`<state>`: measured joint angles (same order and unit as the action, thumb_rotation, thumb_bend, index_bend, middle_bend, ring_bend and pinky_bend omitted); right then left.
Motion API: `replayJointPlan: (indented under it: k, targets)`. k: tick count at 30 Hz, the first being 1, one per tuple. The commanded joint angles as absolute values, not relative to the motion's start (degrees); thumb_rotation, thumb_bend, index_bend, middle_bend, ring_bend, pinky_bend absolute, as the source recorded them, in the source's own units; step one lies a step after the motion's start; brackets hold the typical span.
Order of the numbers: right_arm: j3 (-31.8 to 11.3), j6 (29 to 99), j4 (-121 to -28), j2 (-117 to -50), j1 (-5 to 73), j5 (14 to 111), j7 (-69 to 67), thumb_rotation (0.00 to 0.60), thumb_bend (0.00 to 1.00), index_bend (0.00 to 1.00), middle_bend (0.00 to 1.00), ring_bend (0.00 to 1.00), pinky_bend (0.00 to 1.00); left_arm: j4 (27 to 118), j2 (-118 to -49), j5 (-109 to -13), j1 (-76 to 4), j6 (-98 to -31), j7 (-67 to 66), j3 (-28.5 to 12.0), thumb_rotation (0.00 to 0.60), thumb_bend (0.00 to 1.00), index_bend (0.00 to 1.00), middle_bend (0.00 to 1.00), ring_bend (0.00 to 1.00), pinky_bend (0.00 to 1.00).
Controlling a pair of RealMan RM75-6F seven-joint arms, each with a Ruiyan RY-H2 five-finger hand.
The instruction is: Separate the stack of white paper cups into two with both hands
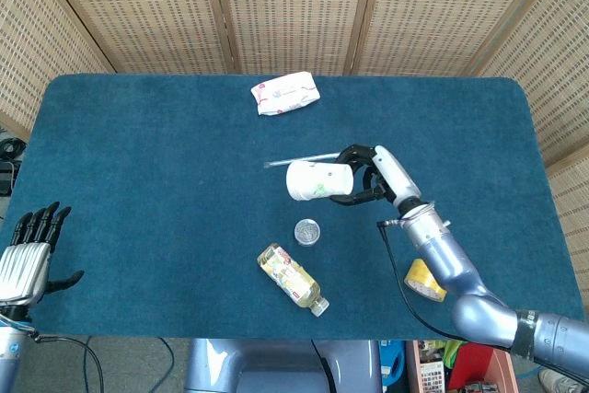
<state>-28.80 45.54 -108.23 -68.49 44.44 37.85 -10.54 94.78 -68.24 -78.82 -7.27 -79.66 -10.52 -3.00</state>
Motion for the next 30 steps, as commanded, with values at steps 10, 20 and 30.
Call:
replayJointPlan:
  k: [10,20,30]
  targets:
    - [-28.12,47.34,-105.54,-74.29,50.83,34.34,-8.56,0.6,0.21,0.76,0.64,0.51,0.75,96.09,-69.8,-78.78,-10.05,-76.06,0.29,-5.28,0.6,0.18,0.0,0.0,0.0,0.0]
    - [-28.82,46.94,-104.37,-74.03,52.34,32.66,-9.34,0.6,0.21,0.76,0.64,0.51,0.75,95.78,-75.1,-79.41,-16.9,-70.85,18.89,-11.12,0.6,0.18,0.03,0.0,0.0,0.0]
    - [-28.88,45.7,-103.93,-73.19,52.51,32.61,-10.9,0.6,0.21,0.76,0.64,0.51,0.75,92.61,-82.39,-79.35,-22.26,-68.58,36.46,-15.49,0.6,0.18,0.15,0.0,0.0,0.0]
